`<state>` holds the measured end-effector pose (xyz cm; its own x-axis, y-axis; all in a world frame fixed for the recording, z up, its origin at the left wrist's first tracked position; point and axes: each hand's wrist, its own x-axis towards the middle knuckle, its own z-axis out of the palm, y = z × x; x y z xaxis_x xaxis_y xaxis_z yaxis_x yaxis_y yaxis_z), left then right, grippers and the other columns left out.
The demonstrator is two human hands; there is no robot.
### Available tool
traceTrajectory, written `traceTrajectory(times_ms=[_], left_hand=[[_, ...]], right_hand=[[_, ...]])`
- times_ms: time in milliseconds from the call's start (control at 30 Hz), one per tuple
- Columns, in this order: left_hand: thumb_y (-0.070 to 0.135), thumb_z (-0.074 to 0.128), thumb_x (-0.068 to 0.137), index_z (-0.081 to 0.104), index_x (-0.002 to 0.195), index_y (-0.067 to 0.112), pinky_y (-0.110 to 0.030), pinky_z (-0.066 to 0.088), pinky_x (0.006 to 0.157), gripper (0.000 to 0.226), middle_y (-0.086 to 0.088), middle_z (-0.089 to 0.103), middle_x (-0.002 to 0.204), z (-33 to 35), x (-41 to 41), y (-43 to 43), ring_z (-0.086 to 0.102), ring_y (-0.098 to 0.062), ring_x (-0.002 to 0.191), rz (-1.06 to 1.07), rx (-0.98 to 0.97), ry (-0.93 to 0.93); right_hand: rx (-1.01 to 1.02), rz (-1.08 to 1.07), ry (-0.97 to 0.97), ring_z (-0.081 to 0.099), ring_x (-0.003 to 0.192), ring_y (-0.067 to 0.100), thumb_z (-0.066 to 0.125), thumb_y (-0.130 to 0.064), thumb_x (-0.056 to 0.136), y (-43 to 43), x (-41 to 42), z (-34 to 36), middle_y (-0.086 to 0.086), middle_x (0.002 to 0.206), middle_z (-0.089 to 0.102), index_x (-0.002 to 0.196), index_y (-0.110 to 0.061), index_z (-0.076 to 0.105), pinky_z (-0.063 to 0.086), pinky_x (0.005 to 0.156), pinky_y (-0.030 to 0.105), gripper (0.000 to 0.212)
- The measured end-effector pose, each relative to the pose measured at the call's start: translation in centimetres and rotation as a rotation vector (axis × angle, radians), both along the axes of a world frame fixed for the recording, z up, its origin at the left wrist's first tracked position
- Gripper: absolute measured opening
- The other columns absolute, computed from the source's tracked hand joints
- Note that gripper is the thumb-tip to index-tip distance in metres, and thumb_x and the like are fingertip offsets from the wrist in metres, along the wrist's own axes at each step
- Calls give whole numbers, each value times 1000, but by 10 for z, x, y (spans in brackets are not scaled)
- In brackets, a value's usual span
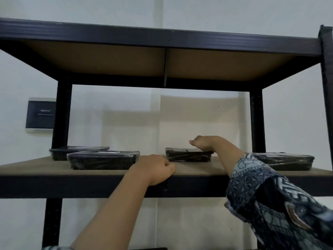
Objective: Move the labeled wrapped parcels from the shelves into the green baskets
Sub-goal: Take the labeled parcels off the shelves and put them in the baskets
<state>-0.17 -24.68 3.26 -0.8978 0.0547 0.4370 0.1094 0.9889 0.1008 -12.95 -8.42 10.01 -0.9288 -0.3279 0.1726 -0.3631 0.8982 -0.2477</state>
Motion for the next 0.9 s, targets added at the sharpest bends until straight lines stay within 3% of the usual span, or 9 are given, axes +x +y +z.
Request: traceTrajectory(times_ms=[67, 133, 233, 300, 333, 433, 567, 733, 900], left_hand=[[39, 32, 91, 47, 62, 22, -31, 37, 64, 37, 1, 55, 77, -1, 0, 0, 53, -18, 78, -12, 7, 7], [39, 31, 91, 46, 61, 22, -31, 37, 64, 38, 0, 55, 77, 0, 2, 0, 53, -19, 78, -17, 11, 8], [41, 32, 91, 52, 66, 22, -31, 40, 66, 37, -1, 58, 80, 0, 2, 0, 54, -18, 78, -25, 29, -16], [42, 32, 91, 54, 69, 23, -31, 41, 66, 36, 0, 58, 80, 1, 1, 0, 54, -17, 78, -25, 31, -20], [42, 32, 91, 53, 67, 24, -31, 41, 66, 36, 1, 57, 79, 1, 0, 0, 54, -16, 77, -23, 31, -16], [43, 33, 91, 48, 61, 25, -31, 39, 64, 38, 2, 54, 76, 0, -2, -1, 53, -17, 76, -18, 28, 4], [43, 34, 91, 49, 62, 27, -30, 38, 65, 36, 6, 52, 75, -1, -3, -1, 52, -15, 76, -10, 28, 28], [45, 33, 91, 65, 89, 23, -33, 47, 77, 40, -1, 62, 93, -2, -6, -4, 56, -17, 84, -3, 15, 46], [45, 31, 91, 66, 92, 22, -35, 48, 79, 42, -3, 62, 93, -2, -6, -4, 56, -17, 85, 8, -9, 54]], right_hand=[[7, -28, 0, 18, 146, 28, 22, -43, 102, -2, -13, -7, 11, 159, 17, 150, -6, 20, 17, 117, 39, 60], [24, -58, 14, 34, 137, 29, 28, -40, 102, -2, -21, -12, 14, 153, 31, 144, -3, 34, 27, 111, 38, 56], [-36, -74, 16, 54, 89, 24, 46, -39, 97, 1, -18, -11, 16, 116, 55, 118, -1, 57, 42, 79, 33, 45], [-156, -99, 24, 54, 76, 23, 59, -36, 91, 4, -19, -11, 14, 102, 55, 108, -1, 58, 42, 68, 32, 39], [-236, -114, 26, 56, 82, 25, 65, -34, 87, 6, -20, -11, 15, 103, 56, 111, 0, 55, 43, 69, 33, 43], [-495, -147, -18, 53, 115, 36, 78, -25, 76, 11, -22, -11, 21, 130, 49, 137, 0, 30, 50, 85, 43, 82], [-616, -128, -51, 41, 129, 40, 83, -14, 69, 17, -20, -12, 22, 142, 38, 148, -8, 3, 41, 103, 47, 112], [-650, -86, -68, 45, 124, 40, 93, -17, 47, 19, -28, -18, 18, 135, 45, 142, -22, 13, 44, 100, 54, 124], [-641, -73, -43, 45, 124, 38, 92, -18, 48, 18, -26, -20, 17, 135, 45, 140, -19, 17, 45, 99, 54, 119]])
